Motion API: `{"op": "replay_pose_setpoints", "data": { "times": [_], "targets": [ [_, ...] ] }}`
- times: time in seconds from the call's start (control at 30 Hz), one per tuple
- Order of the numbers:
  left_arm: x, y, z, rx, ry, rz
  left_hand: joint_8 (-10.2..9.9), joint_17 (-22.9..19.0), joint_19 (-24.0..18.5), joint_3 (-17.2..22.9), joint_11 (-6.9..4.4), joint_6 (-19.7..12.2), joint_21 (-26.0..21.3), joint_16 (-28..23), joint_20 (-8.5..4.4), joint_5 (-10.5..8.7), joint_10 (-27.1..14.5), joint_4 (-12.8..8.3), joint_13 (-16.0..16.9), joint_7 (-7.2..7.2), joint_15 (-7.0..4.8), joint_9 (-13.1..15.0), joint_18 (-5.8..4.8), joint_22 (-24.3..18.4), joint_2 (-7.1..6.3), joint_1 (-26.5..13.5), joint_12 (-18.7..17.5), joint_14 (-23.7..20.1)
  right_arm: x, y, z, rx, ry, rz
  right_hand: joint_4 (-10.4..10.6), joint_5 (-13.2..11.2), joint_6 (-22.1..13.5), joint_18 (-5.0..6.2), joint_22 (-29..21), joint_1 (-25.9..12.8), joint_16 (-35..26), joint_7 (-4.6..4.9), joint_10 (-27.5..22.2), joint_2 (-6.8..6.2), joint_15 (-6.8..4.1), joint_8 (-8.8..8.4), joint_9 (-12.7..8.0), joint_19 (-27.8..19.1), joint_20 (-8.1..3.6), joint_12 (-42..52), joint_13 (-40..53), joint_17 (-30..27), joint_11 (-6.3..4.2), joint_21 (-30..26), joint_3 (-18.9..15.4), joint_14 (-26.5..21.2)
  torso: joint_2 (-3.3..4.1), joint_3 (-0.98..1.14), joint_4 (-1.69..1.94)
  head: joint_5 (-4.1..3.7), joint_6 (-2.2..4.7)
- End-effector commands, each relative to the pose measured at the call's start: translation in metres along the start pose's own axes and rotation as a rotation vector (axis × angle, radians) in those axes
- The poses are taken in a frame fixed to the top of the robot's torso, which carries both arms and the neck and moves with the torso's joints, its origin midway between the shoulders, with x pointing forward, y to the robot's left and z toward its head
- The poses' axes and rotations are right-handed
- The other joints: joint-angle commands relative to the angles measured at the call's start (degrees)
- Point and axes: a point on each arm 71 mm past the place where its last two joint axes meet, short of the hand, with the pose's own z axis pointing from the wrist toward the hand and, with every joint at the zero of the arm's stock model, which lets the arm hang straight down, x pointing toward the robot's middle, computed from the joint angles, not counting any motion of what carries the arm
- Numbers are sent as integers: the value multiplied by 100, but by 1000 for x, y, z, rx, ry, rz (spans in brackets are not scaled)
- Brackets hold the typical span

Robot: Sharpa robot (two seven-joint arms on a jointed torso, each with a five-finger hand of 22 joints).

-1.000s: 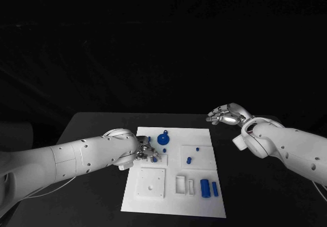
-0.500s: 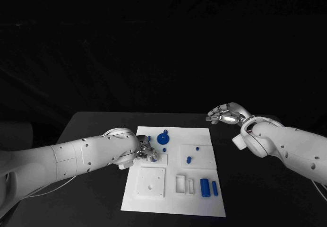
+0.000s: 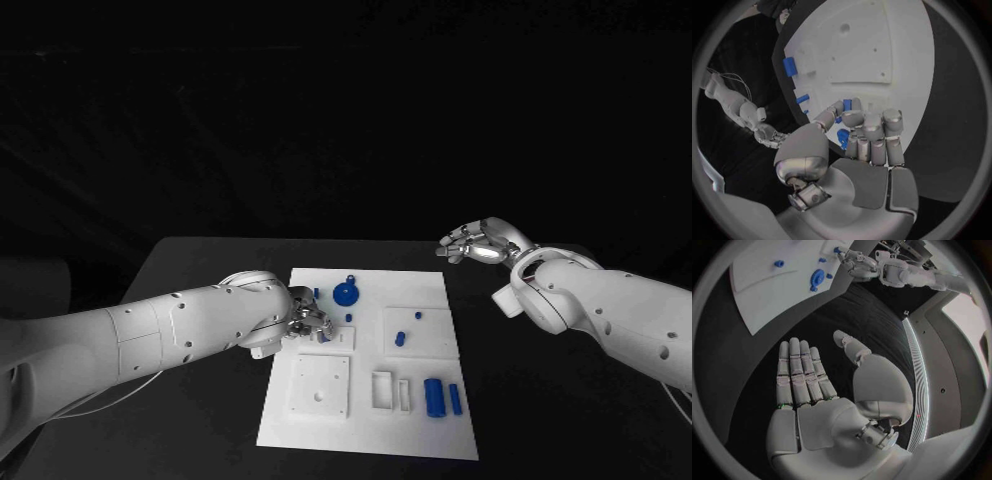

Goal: Assemble the parts on the task board

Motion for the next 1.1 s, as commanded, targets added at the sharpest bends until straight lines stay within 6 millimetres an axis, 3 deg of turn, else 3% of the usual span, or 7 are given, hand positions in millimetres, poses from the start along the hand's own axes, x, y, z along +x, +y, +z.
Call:
{"op": "replay_pose_setpoints", "data": {
  "times": [0.03,0.1,0.37,0.83,1.1],
  "targets": [
    [5,-5,0,29,25,-33,24,-8,-28,17,15,41,32,20,-571,265,17,-49,-10,25,-7,-11,70,-3,280,123,-28,-16,1,1,0,-9,18,-7,-2,26,-29,95,7,-19,-28,-16,40,-11,32,27,-6,-20,24,-26,-10,-1,-15,-34,-43,-17,0,-3,0,11,9],
    [6,-5,-1,31,25,-36,28,-7,-38,20,15,58,39,24,-570,465,17,-71,-11,24,-8,-15,66,4,350,108,-27,-17,1,1,0,-8,18,-6,-1,28,-29,96,8,-22,-28,-16,41,-12,31,27,-6,-20,24,-26,-11,0,-14,-35,-45,-16,0,-2,0,14,16],
    [6,-3,-4,35,24,-40,38,-7,-50,28,7,87,46,28,-572,582,15,-83,-12,17,-13,-16,66,13,414,108,-26,-20,2,1,0,-8,21,-6,4,49,-29,98,10,-29,-29,-16,41,-13,31,27,-9,-20,25,-26,-16,0,-15,-38,-48,-17,-1,-1,7,23,36],
    [2,-1,-12,82,54,-92,34,-9,-62,39,5,87,52,29,-574,573,11,-86,-15,15,-15,-22,66,20,466,126,-28,-26,3,0,-1,-9,22,-5,2,74,-29,102,13,-26,-31,-17,43,-10,29,28,-11,-20,25,-26,-23,1,-16,-40,-46,-17,3,-6,1,63,93],
    [1,-6,-19,248,135,-227,19,-17,-95,30,17,74,38,15,-567,475,2,-81,-22,26,-3,-33,58,20,495,118,-38,-48,4,2,-1,-28,23,-26,-20,77,-16,109,19,11,-30,-23,48,5,27,37,-12,-17,25,-23,-32,3,-18,-43,-31,-14,6,-9,1,50,101]
  ]
}}
